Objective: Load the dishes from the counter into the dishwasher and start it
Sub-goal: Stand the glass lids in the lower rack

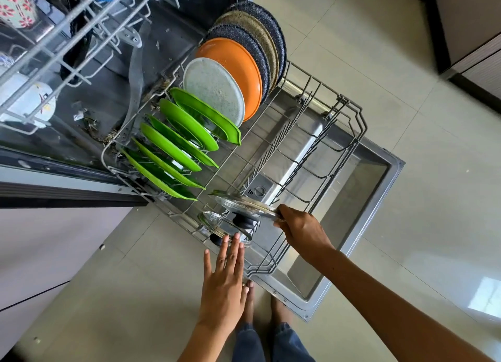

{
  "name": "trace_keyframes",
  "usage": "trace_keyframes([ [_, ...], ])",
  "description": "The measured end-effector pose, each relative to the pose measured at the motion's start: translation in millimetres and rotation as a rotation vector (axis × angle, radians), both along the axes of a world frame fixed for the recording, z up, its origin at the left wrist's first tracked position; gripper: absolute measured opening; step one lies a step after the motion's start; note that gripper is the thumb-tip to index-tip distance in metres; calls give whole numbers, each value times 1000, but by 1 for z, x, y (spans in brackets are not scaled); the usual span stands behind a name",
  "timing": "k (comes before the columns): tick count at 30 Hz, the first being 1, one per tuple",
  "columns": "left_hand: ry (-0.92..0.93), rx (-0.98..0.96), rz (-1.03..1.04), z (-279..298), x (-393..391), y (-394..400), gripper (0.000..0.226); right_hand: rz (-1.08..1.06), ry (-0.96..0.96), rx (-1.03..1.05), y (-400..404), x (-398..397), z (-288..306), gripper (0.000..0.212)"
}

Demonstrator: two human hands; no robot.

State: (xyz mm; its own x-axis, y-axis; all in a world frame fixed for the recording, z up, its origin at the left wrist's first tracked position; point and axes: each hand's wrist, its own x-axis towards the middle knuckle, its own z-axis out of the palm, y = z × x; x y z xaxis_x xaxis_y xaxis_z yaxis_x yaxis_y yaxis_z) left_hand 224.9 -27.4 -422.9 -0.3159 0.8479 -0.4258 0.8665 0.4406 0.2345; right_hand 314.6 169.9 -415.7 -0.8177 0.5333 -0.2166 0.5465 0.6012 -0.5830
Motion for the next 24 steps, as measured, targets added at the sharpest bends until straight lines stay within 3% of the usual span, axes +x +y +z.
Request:
trace_keyframes([
  [5,0,3,5,0,-1,-2,102,-4,122,114,-24,4,4,20],
  [12,-2,4,-37,-4,-5,-9,98,22,133,194,-29,8,2,20],
  [16,17,14,-9,-3,-3,-8,66,25,139,201,-24,8,1,6],
  [18,-3,-11,-2,-5,-1,-7,73,13,149,202,-20,8,0,4],
  [21,3,-13,-26,-6,0,-7,76,34,144,204,-19,10,-2,26],
  [24,21,0,-31,-5,-2,-8,73,34,158,203,-19,9,-2,22],
])
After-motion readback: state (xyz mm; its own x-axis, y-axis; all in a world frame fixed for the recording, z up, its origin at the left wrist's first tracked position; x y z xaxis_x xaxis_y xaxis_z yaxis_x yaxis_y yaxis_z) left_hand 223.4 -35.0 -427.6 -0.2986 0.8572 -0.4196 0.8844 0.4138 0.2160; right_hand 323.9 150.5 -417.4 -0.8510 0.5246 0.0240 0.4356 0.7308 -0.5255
